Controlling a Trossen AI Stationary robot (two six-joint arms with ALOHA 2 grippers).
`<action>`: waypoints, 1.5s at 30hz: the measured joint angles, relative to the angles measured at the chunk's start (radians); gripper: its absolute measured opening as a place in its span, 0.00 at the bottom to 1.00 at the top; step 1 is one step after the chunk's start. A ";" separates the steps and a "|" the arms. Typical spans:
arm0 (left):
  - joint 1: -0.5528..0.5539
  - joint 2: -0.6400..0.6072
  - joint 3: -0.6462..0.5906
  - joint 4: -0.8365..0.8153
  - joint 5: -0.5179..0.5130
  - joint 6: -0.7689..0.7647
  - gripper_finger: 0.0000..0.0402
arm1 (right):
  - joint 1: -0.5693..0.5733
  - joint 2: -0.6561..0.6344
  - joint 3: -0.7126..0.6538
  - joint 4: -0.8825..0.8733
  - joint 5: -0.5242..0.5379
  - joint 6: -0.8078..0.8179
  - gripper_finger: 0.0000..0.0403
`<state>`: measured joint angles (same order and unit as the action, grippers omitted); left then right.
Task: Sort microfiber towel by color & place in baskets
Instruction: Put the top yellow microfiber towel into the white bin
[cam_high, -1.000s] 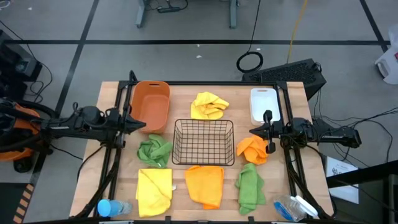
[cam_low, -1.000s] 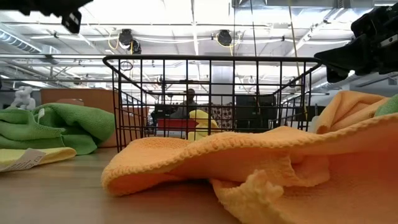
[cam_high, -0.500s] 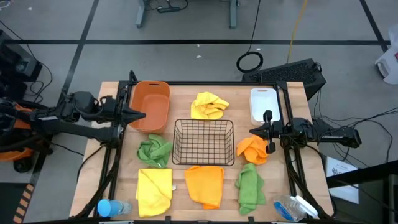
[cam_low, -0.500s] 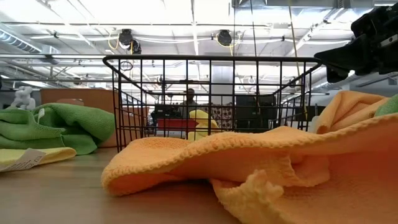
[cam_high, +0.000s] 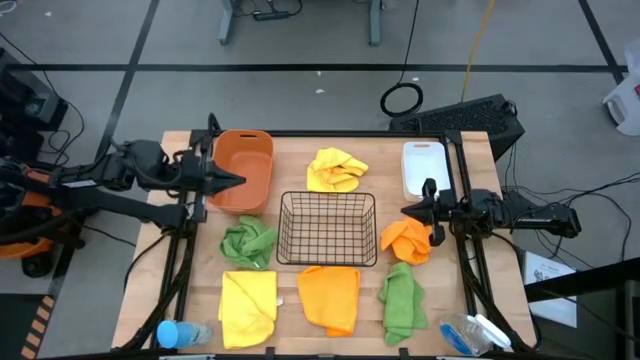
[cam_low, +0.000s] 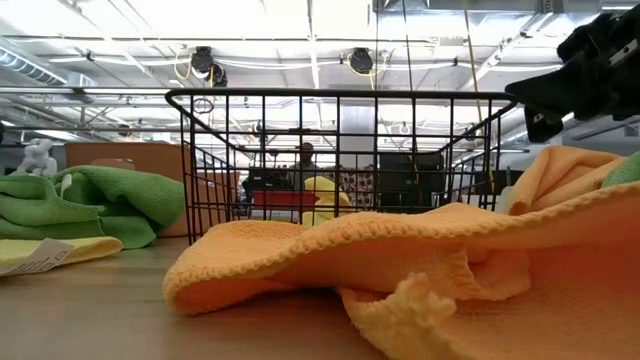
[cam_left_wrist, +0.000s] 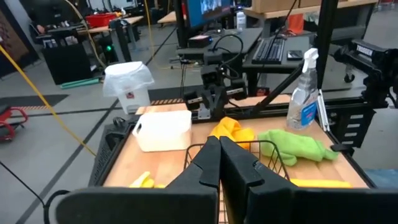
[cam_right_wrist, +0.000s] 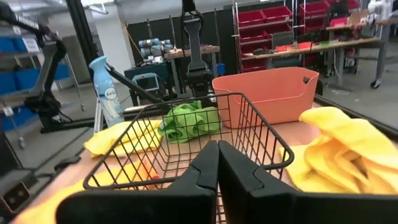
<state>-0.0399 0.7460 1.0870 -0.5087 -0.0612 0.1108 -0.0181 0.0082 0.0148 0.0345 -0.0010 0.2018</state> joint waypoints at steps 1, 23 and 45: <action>0.000 0.001 0.000 0.004 0.000 0.000 0.01 | 0.000 0.000 0.006 -0.003 0.000 0.014 0.00; 0.000 0.114 -0.002 0.046 -0.041 -0.019 0.01 | 0.000 0.258 0.794 -0.489 0.004 0.006 0.00; 0.000 0.137 -0.002 0.049 -0.070 -0.034 0.01 | 0.000 0.566 0.889 -0.555 -0.026 -0.084 0.00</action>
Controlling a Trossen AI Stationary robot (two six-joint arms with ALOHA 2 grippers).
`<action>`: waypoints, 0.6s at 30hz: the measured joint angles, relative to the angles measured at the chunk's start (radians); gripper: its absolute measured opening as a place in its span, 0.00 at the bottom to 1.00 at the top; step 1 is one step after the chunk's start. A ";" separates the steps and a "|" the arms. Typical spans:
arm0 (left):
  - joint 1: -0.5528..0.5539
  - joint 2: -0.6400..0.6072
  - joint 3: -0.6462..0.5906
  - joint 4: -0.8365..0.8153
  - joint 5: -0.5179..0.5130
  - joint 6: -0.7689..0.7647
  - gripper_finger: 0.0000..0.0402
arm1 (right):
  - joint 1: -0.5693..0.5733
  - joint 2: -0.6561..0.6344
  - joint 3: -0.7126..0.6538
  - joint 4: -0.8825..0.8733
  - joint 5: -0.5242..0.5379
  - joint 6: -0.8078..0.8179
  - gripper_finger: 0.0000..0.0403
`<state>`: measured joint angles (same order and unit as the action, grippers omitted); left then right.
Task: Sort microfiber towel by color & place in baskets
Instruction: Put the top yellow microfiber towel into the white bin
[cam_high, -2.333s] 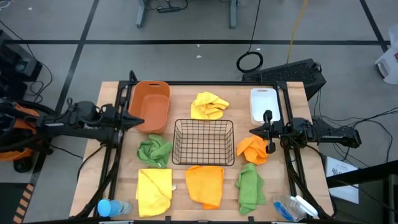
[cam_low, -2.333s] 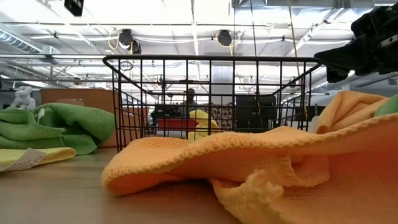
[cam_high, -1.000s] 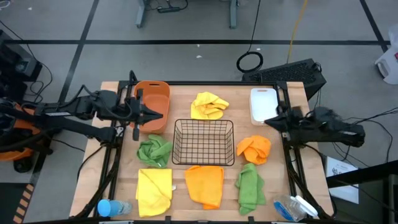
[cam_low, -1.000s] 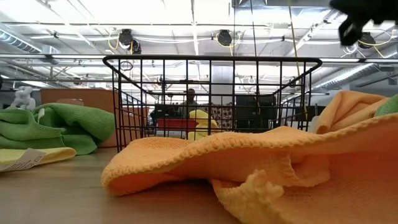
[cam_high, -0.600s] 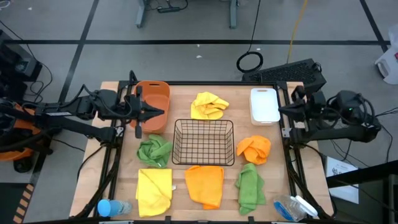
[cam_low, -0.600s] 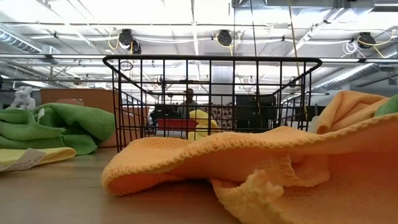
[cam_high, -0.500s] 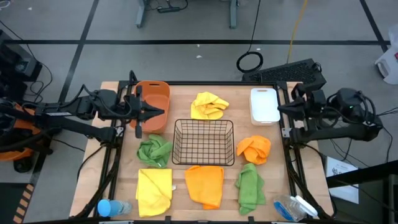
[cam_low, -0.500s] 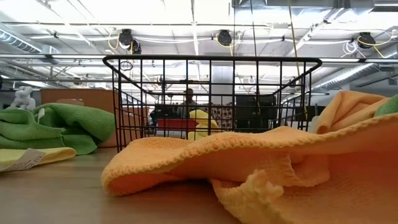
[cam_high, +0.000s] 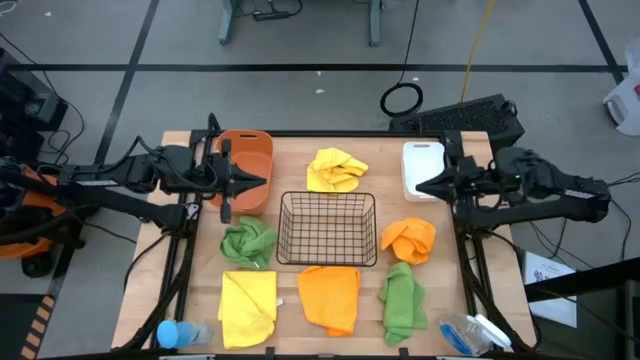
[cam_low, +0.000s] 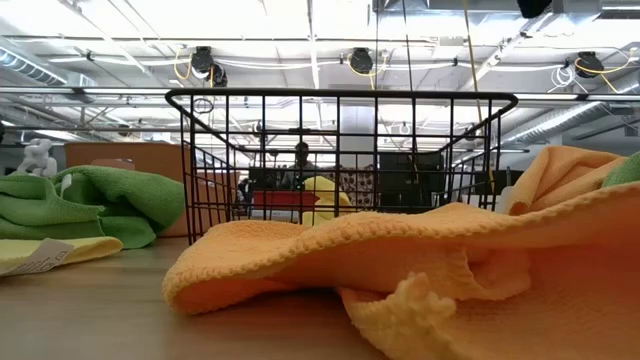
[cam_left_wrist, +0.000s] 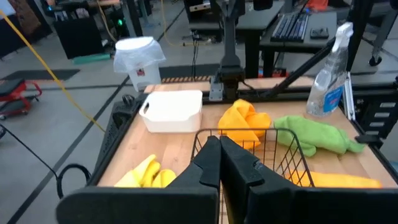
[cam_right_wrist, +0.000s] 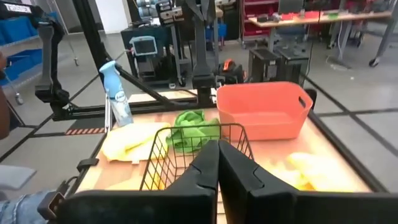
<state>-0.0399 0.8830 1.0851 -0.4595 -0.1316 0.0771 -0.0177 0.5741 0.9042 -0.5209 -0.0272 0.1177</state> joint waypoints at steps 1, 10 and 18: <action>0.000 0.008 0.000 -0.002 0.000 -0.011 0.01 | 0.000 0.001 -0.014 0.003 0.001 0.008 0.00; 0.000 0.104 0.000 0.002 -0.036 -0.019 0.01 | 0.000 0.004 -0.219 0.261 0.005 0.002 0.00; 0.009 0.208 0.000 0.045 -0.206 -0.020 0.01 | 0.000 0.010 -0.362 0.419 0.010 0.010 0.00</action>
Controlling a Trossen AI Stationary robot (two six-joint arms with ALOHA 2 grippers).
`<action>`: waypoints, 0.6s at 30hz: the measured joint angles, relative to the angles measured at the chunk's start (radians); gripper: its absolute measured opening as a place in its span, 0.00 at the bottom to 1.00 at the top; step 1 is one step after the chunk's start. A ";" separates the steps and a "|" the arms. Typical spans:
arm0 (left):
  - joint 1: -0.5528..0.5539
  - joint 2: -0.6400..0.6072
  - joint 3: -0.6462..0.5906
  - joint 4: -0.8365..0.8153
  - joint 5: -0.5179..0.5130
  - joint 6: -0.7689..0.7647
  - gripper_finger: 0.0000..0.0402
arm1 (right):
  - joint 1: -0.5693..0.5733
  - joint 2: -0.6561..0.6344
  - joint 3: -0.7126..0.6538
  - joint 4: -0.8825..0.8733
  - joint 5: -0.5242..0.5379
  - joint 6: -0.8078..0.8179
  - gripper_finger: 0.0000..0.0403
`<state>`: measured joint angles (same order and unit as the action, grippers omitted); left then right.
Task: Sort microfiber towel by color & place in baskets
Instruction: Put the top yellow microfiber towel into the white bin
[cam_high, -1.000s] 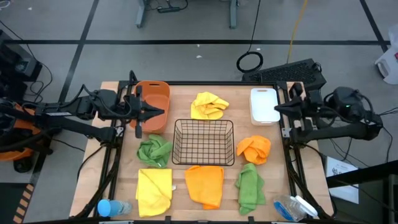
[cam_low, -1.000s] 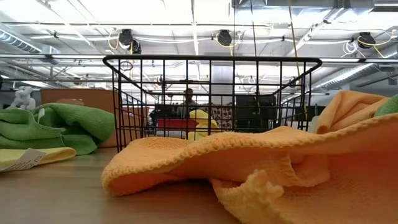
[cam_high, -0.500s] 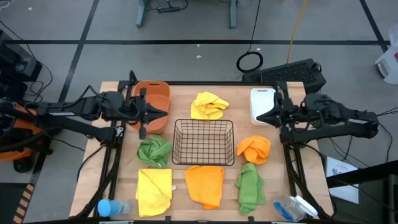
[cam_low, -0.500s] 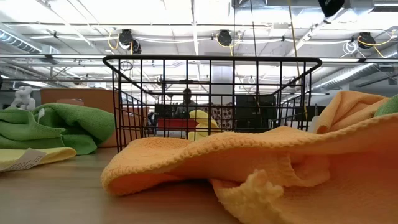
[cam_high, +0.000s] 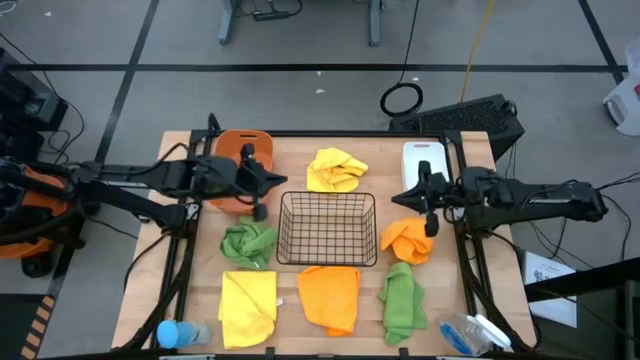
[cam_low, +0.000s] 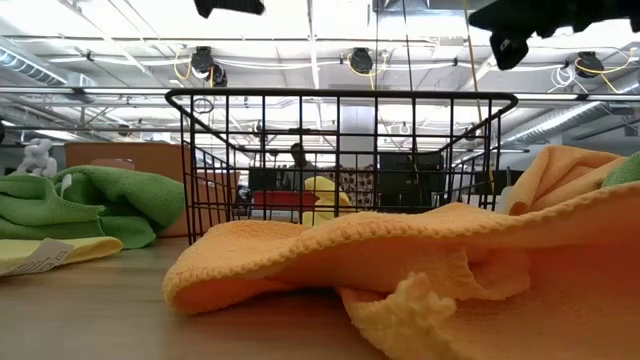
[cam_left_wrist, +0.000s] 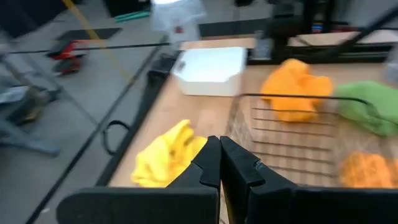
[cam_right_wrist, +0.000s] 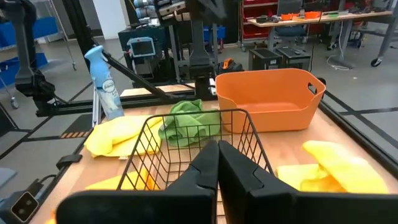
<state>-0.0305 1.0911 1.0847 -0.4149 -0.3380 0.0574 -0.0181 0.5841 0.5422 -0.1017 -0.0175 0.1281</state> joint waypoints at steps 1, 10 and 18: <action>0.009 0.011 0.000 0.016 -0.008 0.000 0.02 | 0.000 0.003 -0.011 0.013 0.000 0.004 0.00; 0.143 0.092 0.000 0.135 0.041 0.005 0.21 | 0.000 0.035 -0.027 0.011 -0.006 -0.024 0.00; 0.257 0.146 0.034 0.170 0.174 0.052 0.32 | 0.000 0.053 -0.027 -0.008 -0.006 -0.056 0.00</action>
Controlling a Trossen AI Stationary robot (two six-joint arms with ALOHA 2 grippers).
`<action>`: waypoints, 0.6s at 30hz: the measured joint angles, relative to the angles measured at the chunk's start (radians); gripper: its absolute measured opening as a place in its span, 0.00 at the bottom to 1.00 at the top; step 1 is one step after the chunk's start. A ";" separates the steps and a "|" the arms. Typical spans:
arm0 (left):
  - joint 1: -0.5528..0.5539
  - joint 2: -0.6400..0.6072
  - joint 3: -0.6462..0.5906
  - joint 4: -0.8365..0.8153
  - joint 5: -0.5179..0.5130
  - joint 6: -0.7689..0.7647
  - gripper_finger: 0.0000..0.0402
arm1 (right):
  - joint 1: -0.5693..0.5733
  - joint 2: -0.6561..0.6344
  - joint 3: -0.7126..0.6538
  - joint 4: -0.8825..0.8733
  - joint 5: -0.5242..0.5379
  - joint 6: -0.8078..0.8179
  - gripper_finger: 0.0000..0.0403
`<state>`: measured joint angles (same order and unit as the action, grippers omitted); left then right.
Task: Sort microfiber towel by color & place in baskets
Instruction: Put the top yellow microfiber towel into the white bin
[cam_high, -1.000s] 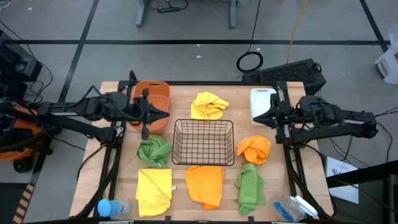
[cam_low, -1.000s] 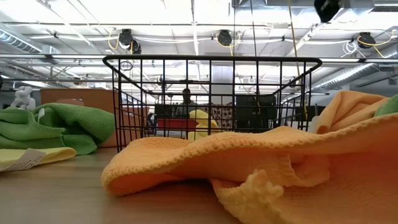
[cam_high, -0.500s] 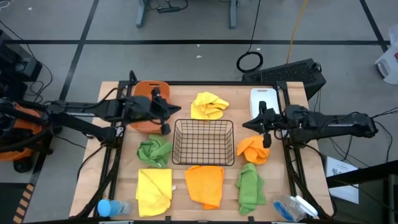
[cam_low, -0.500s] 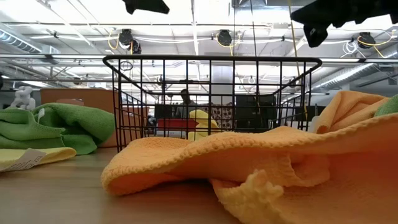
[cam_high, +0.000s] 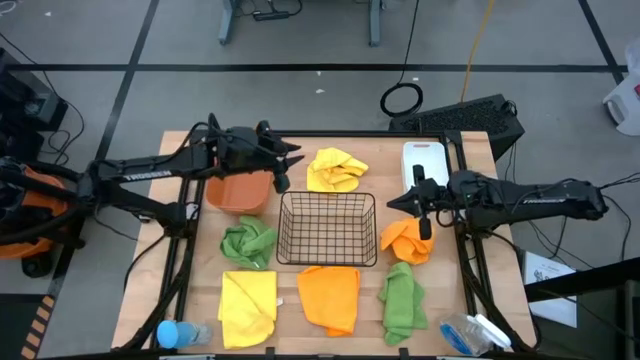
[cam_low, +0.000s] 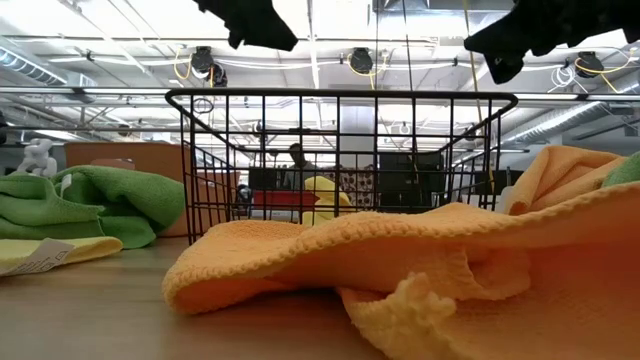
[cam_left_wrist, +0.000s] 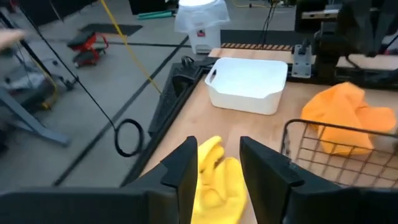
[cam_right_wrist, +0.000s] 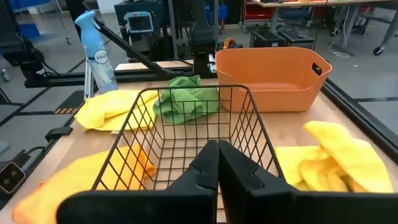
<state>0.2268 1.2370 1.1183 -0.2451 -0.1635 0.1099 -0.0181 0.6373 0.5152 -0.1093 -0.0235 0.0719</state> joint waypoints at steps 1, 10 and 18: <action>0.001 0.004 0.000 0.004 -0.005 0.037 0.32 | 0.000 0.003 0.000 -0.002 0.000 0.006 0.00; 0.007 0.021 -0.003 0.001 -0.071 0.069 0.32 | 0.000 0.054 0.000 -0.037 0.000 0.047 0.00; 0.079 0.124 0.000 -0.003 -0.029 0.026 0.32 | 0.000 0.120 0.000 -0.032 -0.003 0.099 0.00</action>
<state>0.3054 1.3610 1.1185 -0.2476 -0.1922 0.1360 -0.0177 0.7574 0.5152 -0.1413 -0.0262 0.1708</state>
